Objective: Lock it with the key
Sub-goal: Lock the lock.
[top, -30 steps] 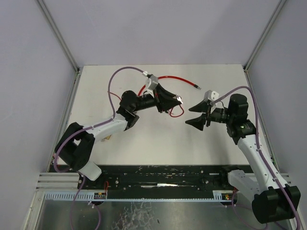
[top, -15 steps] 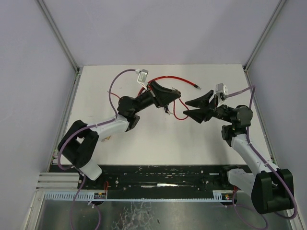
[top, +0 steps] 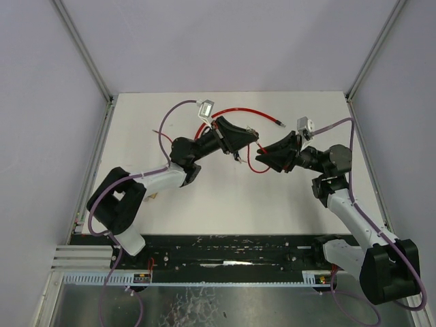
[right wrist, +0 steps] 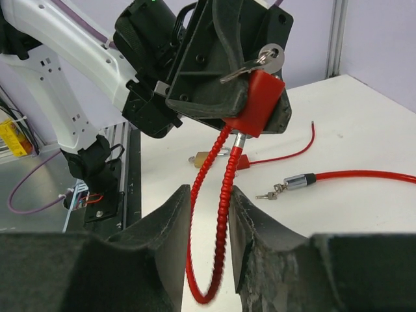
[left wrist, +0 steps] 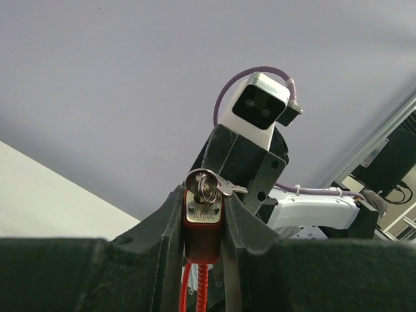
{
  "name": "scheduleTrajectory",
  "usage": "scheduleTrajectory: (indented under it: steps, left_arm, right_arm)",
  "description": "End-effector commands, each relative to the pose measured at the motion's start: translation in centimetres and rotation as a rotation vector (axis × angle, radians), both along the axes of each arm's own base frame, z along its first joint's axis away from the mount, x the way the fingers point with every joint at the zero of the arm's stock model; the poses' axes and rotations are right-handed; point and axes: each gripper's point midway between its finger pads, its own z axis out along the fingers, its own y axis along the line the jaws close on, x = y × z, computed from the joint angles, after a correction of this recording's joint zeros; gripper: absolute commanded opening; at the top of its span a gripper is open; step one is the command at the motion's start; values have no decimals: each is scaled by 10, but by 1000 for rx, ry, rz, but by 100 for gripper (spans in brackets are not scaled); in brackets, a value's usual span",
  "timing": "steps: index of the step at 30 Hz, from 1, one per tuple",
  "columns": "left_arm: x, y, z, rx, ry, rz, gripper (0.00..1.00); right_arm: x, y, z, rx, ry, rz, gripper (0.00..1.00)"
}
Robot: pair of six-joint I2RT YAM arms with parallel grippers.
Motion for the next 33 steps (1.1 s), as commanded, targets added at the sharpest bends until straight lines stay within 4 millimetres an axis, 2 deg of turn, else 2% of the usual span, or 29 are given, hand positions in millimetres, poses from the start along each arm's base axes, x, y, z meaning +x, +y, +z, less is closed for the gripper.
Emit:
scheduleTrajectory:
  steps: [1,3,5,8,11,17,22,27,33]
  left_arm:
    - [-10,2,27,-74,-91,-7,0]
    - [-11,0,27,-72,-95,-8,0]
    - [-11,-2,26,-65,-103,-5,0]
    - [-9,-4,23,-54,-106,14,0]
    - [-7,-7,19,-57,-109,49,0]
    - [-13,-20,13,-118,-98,124,0]
    - [-7,-26,2,-108,-67,176,0]
    - [-1,-39,-13,-25,-57,167,0]
    - [10,-60,-45,127,-67,197,0]
  right_arm:
    - [5,3,15,-4,-48,-19,37]
    - [6,3,15,-7,-40,-26,36]
    - [5,3,16,-5,-36,-25,30]
    - [6,3,17,-4,-26,-31,13]
    - [9,3,14,-4,-6,-36,0]
    - [11,12,8,25,28,-46,0]
    - [9,14,16,52,18,-52,0]
    - [13,6,26,57,14,-87,0]
    - [20,-3,46,62,10,-119,0]
